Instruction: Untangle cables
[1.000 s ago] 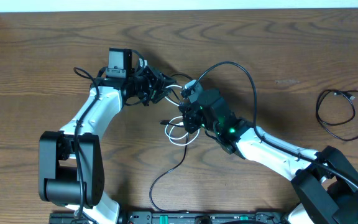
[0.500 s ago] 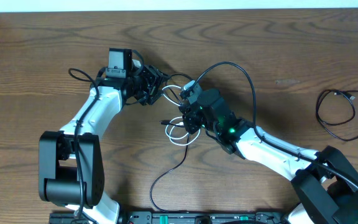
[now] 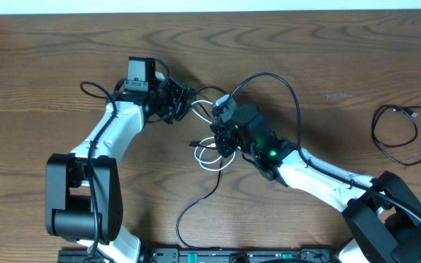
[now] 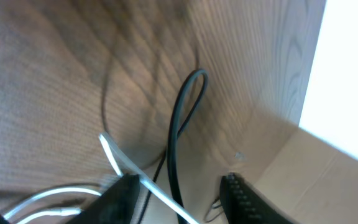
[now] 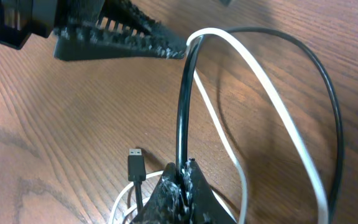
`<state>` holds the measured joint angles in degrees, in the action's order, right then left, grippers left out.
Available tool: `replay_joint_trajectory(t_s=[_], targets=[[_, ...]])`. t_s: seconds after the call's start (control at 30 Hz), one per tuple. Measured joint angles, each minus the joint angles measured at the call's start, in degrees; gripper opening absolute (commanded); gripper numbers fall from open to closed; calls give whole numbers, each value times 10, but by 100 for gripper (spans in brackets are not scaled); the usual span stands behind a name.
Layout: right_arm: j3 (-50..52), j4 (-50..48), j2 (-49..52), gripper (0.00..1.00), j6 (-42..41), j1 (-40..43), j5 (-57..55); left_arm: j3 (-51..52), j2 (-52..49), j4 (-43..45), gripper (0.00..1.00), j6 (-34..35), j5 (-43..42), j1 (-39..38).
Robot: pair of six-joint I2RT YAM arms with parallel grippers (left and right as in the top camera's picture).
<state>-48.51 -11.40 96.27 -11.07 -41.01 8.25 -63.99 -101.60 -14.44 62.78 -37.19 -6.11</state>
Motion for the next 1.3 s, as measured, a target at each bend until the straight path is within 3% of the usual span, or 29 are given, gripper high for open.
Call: replay_joint_trajectory(t_s=[0.53,0.57,0.63,0.77,1.13,1.3], targets=[[0,0,0,1,0,0,0,0,-2,-2,46,4,1,-2],[0,0,0,1,0,0,0,0,-2,-2,49,4,6,-4],[0,0,0,1,0,0,0,0,-2,-3,68,2,21,-11],[0,1,0,1,0,0,0,0,-3,-3,82,9,49,-30],[0,6,0,1,0,0,0,0,-3,-14,85,76,73,-26],[0,9,0,1,0,0,0,0,-7,-16,76,102,75,-23]])
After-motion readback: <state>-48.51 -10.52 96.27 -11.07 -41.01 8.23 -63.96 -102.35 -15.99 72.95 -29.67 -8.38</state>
